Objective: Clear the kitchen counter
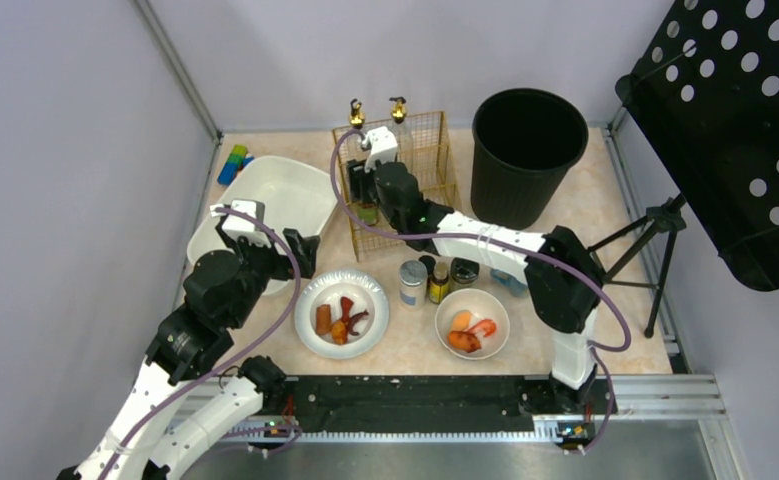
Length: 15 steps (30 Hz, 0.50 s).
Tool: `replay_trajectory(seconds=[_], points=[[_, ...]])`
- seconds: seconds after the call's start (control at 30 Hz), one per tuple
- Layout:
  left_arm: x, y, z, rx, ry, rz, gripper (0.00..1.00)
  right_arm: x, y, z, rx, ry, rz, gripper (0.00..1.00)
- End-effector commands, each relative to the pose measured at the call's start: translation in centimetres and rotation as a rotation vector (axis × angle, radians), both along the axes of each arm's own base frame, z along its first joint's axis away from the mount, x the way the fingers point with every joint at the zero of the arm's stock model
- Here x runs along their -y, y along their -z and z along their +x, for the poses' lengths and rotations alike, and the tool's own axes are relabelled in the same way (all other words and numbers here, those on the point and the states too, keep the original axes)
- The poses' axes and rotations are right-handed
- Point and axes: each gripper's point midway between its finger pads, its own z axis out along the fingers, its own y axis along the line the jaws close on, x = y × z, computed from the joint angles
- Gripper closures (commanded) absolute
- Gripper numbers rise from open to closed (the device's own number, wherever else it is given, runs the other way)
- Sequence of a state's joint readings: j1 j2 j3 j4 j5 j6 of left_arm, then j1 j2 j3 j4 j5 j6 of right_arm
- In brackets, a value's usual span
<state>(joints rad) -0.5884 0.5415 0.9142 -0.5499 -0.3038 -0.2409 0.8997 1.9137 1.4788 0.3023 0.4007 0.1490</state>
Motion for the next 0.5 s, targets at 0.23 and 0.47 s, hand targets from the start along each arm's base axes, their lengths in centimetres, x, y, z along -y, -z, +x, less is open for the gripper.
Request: replay_trajectory(seconds=[0.23,0.47], points=[[0.0,-0.6,0.3,0.018,-0.003,-0.004,0.02,-0.1,-7.5,-2.3,0.111,-0.017,0.091,0.28],[0.1,-0.6,0.3,0.018,0.0,-0.005,0.02,3.4,-9.9,-4.4,0.1,0.005,0.094,0.23]])
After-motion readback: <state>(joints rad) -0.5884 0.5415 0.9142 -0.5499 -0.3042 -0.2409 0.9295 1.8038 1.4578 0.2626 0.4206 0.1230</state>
